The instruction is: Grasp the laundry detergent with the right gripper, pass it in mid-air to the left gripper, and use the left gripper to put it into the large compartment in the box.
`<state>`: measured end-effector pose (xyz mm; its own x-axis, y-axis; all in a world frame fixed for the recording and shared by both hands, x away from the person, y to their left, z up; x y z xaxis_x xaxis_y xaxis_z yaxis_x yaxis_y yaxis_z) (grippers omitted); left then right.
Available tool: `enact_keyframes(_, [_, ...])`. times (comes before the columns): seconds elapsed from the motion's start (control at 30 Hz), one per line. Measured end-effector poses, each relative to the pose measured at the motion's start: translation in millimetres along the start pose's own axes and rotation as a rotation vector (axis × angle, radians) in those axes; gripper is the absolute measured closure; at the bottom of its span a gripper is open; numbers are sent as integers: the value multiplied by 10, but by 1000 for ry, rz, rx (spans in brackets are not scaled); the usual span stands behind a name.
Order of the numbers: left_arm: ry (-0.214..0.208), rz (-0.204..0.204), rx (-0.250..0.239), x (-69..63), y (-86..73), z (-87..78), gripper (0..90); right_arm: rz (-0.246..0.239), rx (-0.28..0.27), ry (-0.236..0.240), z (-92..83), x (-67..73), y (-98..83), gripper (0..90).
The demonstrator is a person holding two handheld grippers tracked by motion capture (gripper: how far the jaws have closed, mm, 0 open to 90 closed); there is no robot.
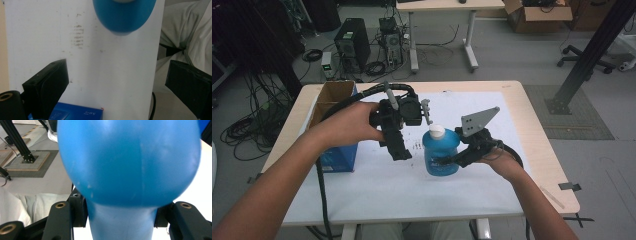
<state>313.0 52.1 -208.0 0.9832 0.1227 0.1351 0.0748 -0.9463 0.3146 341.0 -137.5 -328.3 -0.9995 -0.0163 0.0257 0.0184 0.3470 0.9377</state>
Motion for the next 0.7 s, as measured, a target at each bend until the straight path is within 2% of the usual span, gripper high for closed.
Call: enact_keyframes(0.7, [-4,12,2,-20,76,3,50,-15,12,47,347,-37,127,437])
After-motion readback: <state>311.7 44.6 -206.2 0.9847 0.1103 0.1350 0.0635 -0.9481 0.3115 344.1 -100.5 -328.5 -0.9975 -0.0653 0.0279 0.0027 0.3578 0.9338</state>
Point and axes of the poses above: each handheld gripper's, and its own axes: z roughly forward along the jaws, y roughly out of its top, x roughly to its left, the point moved 2 cm from there along z, roughly forward along the jaws, and after that the axes turned 8 degrees about -x, right-handed, at the moved point
